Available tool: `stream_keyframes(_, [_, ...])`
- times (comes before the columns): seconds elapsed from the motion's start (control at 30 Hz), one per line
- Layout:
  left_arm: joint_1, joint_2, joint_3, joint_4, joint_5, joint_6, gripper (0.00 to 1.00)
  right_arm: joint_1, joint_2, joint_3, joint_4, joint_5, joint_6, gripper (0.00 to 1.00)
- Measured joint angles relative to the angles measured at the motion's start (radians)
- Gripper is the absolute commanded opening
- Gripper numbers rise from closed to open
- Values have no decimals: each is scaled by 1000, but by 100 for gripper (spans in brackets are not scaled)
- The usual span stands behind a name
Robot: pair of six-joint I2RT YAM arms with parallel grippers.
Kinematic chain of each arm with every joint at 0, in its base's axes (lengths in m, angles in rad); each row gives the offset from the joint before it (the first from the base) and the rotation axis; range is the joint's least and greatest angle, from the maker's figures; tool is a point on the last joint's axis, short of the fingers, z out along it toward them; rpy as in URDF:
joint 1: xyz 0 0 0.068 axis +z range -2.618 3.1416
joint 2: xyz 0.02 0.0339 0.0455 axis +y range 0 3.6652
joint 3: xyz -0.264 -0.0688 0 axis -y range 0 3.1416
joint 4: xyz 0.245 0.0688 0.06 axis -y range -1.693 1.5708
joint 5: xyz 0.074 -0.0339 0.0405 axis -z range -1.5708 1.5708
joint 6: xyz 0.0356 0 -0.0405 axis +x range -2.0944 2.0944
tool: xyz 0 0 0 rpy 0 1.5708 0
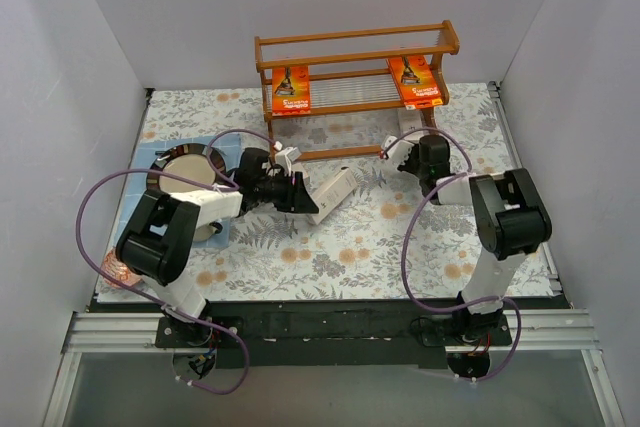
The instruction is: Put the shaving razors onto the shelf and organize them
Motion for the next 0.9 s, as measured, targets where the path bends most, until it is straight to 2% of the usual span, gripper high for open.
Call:
stream_keyframes(0.1, [0, -37, -1, -2, -11, 5, 27, 5, -125, -32, -122, -3, 37, 16])
stream_keyframes(0.13, [0, -50, -2, -1, -13, 5, 27, 8, -183, -30, -188, -15, 58, 25])
stream_keyframes(0.23, [0, -89, -10, 23, -15, -14, 26, 26, -369, 3, -381, -72, 154, 35])
stream_keyframes(0.37, [0, -112, -45, 123, -30, -122, 26, 71, -552, 59, -589, -149, 311, 37])
stream_keyframes(0.47, [0, -95, -90, 271, -54, -321, 31, 98, -611, 61, -699, -173, 417, 37])
stream_keyframes(0.57, [-14, -32, -94, 393, -87, -513, 36, 100, -610, 61, -800, -165, 514, 38])
stream_keyframes(0.7, [-64, 50, -81, 469, -160, -719, 36, 100, -610, 55, -866, -148, 568, 38])
stream_keyframes(0.9, [-110, 117, -53, 517, -236, -914, 33, 100, -610, 53, -921, -100, 570, 37])
